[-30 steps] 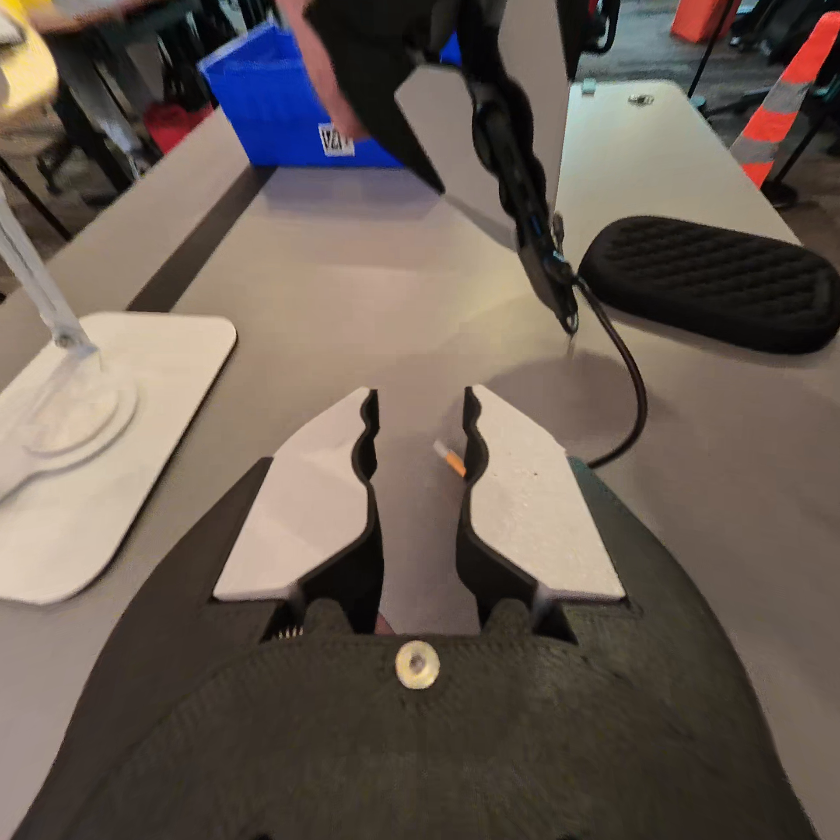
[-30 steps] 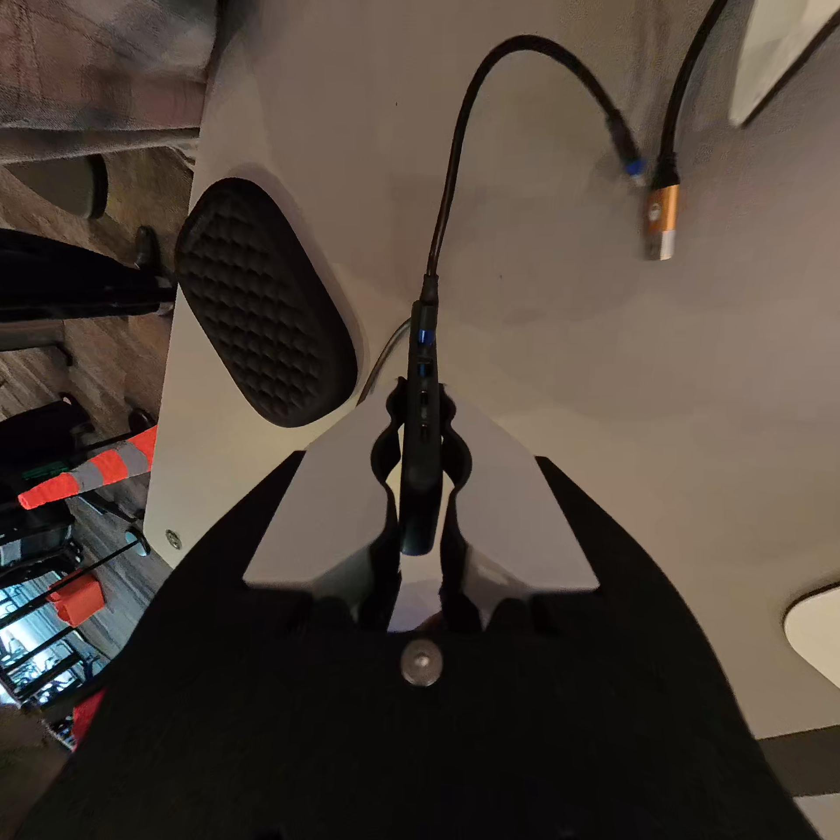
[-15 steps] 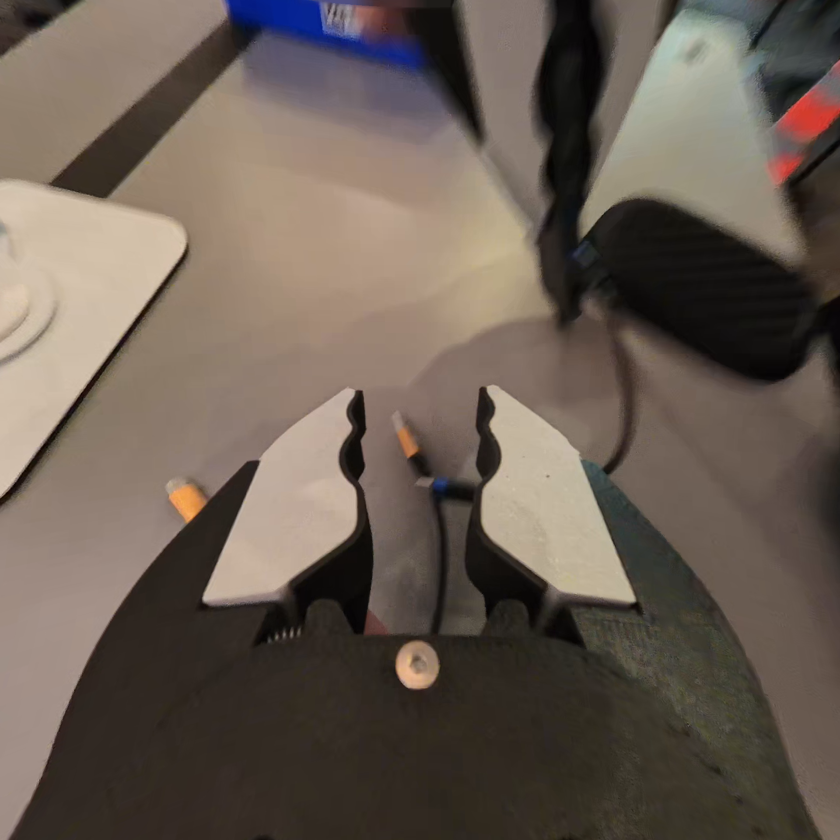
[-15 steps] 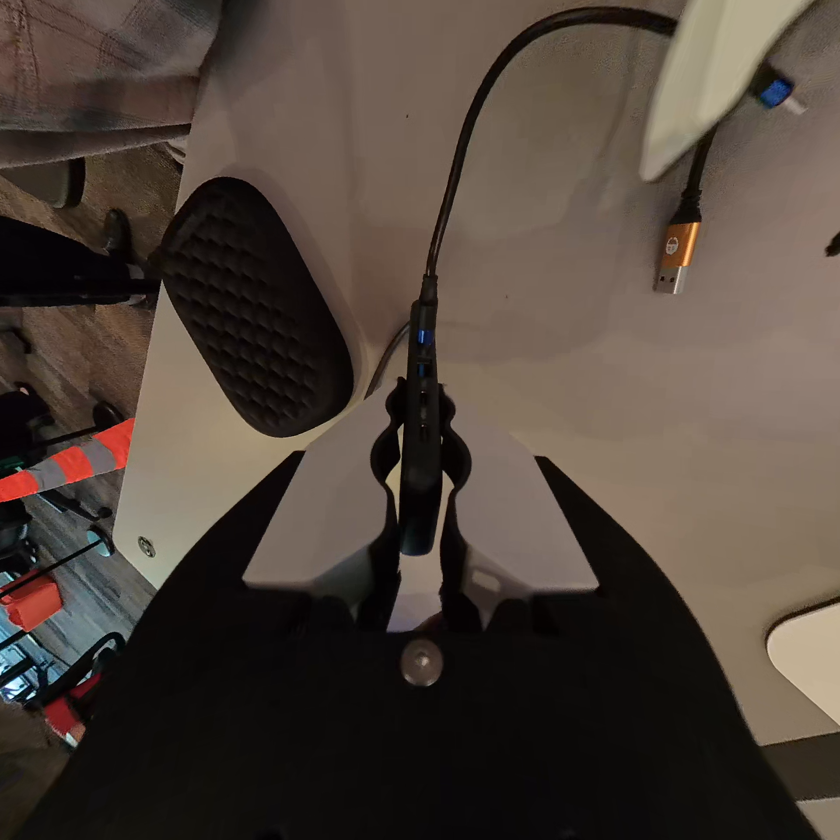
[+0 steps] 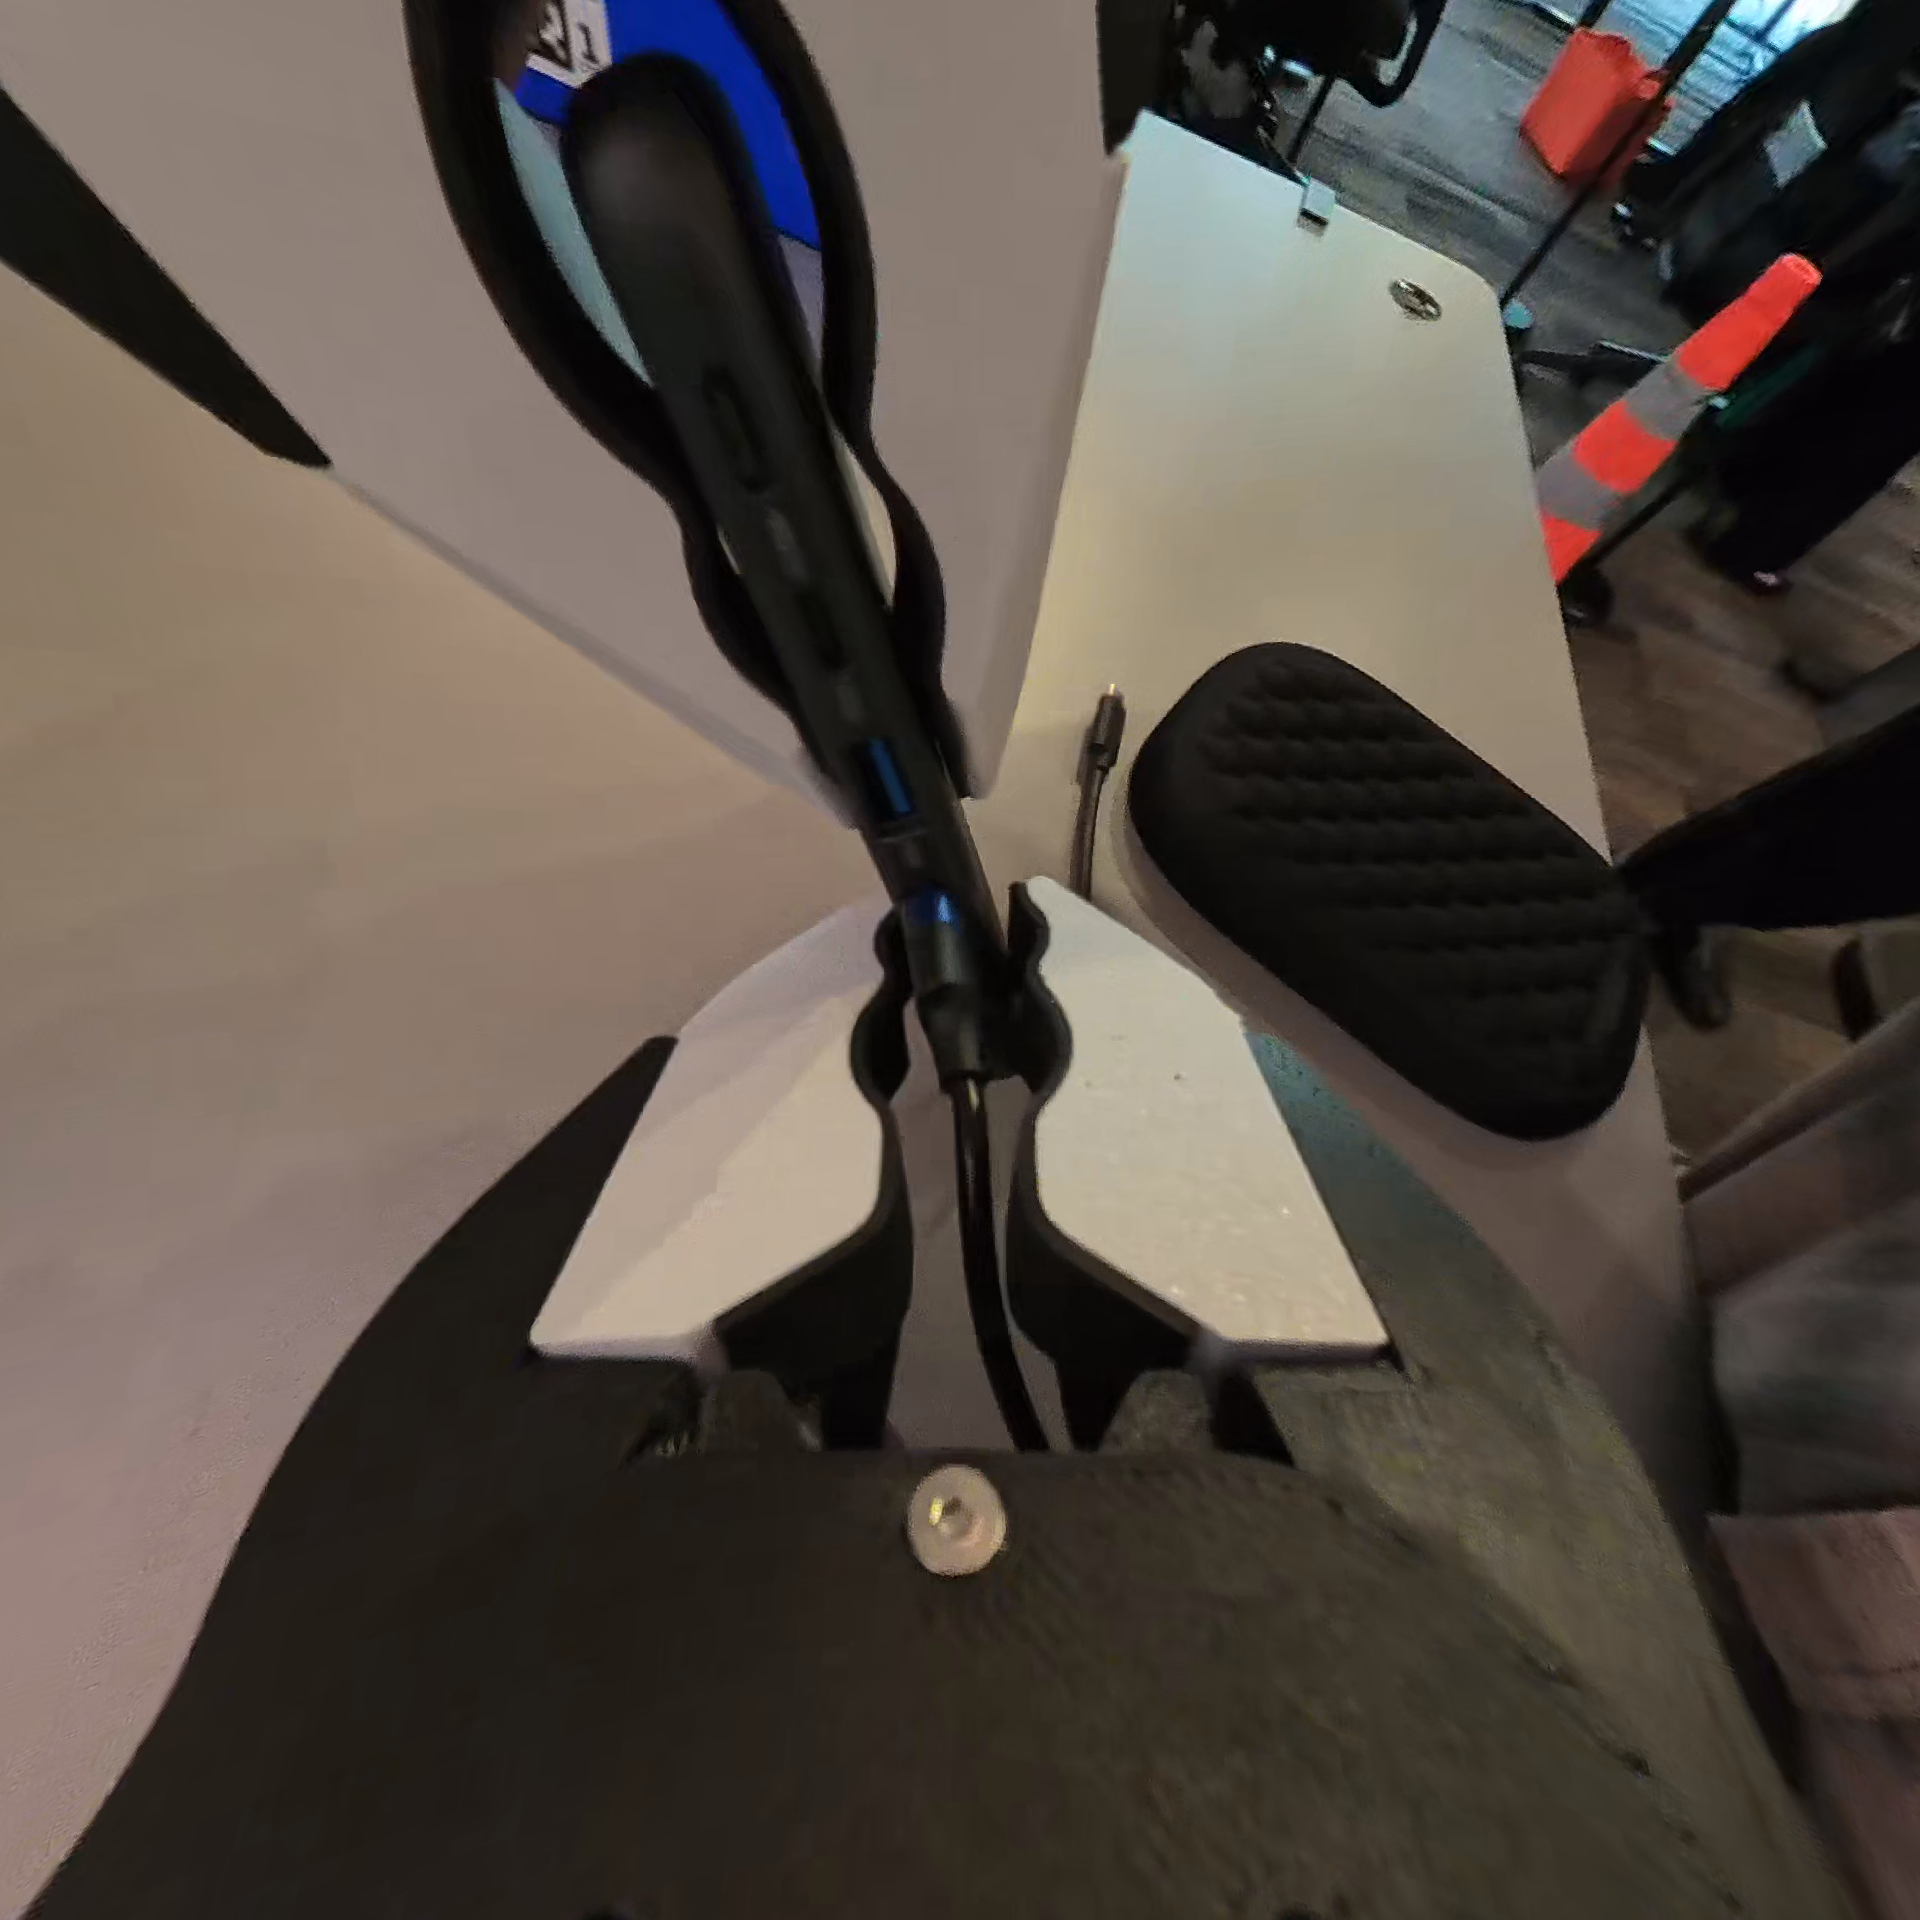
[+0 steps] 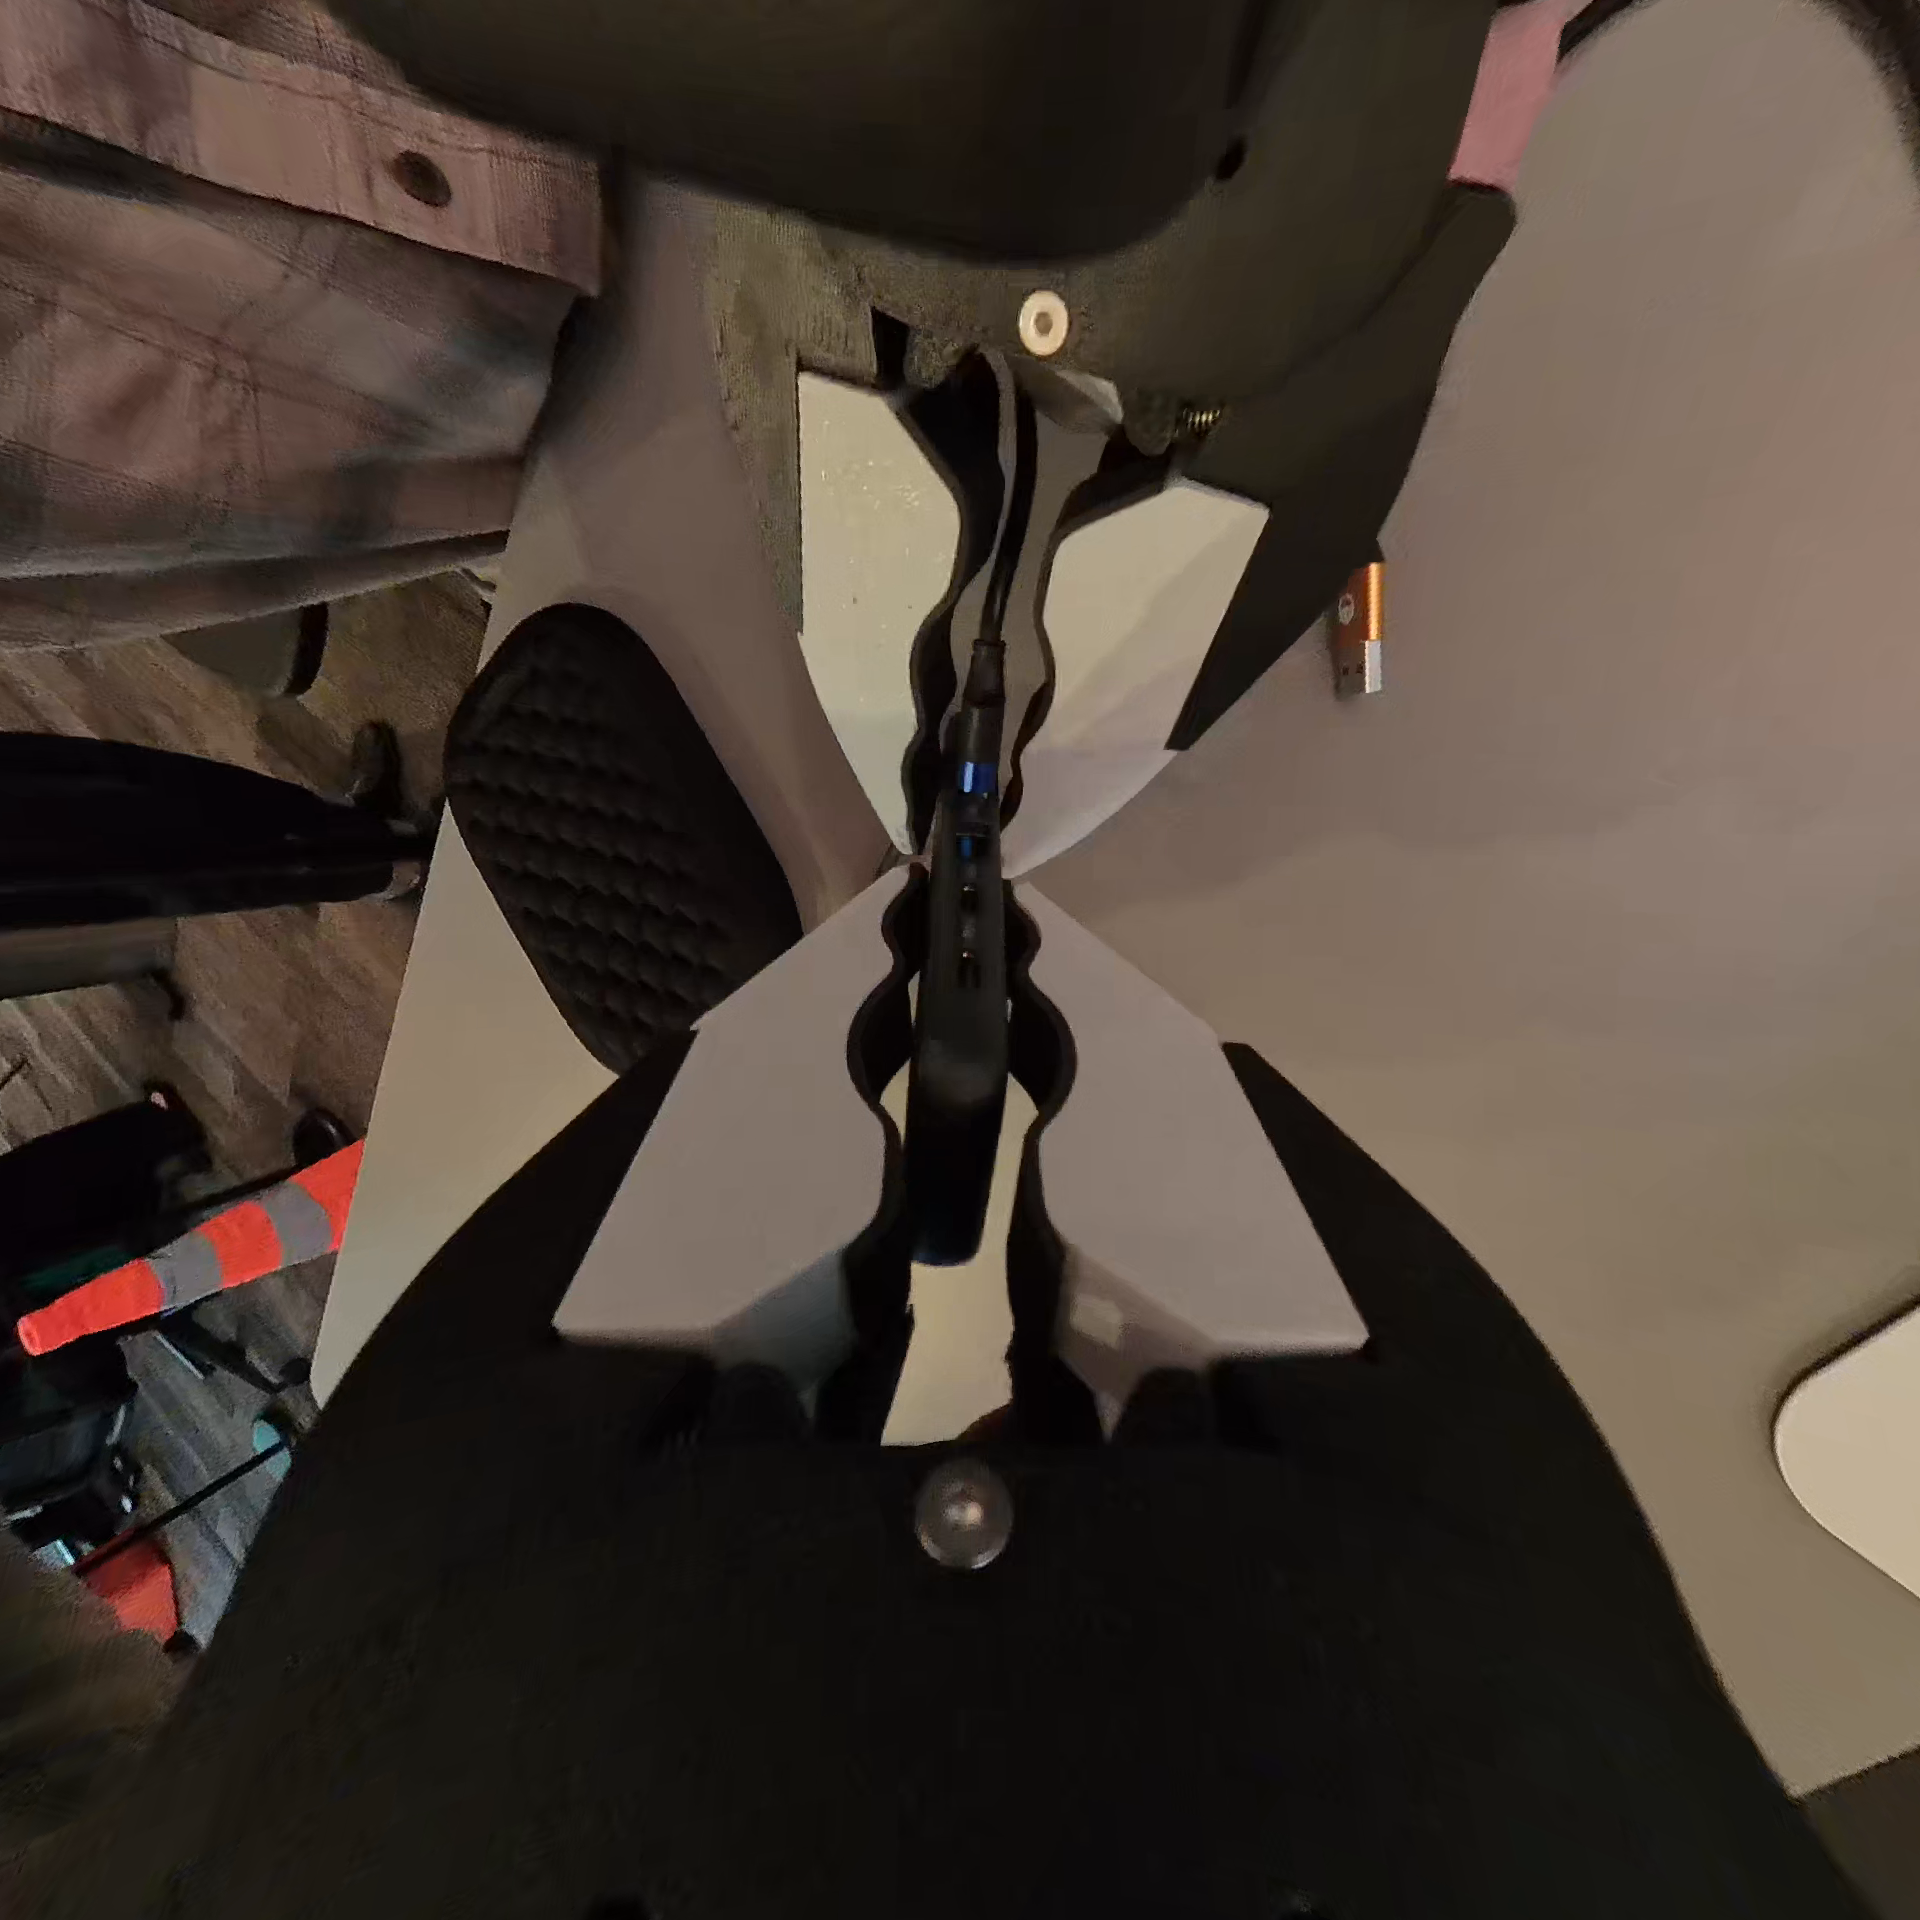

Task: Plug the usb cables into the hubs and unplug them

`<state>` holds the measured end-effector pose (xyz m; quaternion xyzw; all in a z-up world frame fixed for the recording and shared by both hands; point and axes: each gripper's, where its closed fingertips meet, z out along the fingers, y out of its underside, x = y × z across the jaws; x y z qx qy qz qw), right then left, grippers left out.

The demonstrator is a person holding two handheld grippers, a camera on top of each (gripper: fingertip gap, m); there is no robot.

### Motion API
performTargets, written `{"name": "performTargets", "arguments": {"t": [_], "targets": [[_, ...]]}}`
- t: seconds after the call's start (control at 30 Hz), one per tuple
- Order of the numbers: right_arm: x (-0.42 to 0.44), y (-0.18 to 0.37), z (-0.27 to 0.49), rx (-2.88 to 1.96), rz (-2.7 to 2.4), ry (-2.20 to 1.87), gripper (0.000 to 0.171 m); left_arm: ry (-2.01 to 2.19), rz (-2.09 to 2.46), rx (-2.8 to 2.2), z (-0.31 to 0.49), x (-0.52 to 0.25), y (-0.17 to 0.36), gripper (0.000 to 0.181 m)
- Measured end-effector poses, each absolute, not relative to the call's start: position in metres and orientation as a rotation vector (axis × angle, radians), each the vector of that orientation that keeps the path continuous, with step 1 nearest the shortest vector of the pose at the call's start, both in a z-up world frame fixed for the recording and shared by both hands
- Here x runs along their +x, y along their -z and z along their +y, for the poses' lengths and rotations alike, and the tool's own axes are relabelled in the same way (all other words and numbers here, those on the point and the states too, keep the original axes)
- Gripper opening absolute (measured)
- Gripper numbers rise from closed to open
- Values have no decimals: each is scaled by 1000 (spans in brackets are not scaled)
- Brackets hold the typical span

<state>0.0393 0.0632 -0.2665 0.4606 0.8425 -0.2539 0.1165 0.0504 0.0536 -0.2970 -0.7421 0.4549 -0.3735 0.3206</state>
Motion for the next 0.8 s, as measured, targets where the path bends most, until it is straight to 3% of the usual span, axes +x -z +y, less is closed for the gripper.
{"name": "performTargets", "arguments": {"t": [0.07,0.17,0.23,0.33,0.43,0.53,0.6,0.8], "targets": [[33,266,63,1364,2492,746,15,967,1173,-1953,56,50,299,15],[9,257,81,1546,2620,724,71,1081,1046,-1962,64,45,290,13],[-2,240,102,1751,2773,649,88,1185,937,-1947,70,41,277,13],[4,214,116,2079,2900,569,82,1356,774,-1907,79,30,255,13],[12,195,109,2556,2504,1145,55,1487,631,-1854,86,18,236,13],[25,203,98,2794,2164,1521,43,1591,522,-1817,89,10,223,13],[26,214,89,2827,1814,1781,55,1616,518,-1779,87,9,217,12],[6,225,70,2551,1474,2278,22,1550,632,-1737,71,23,214,13]]}}
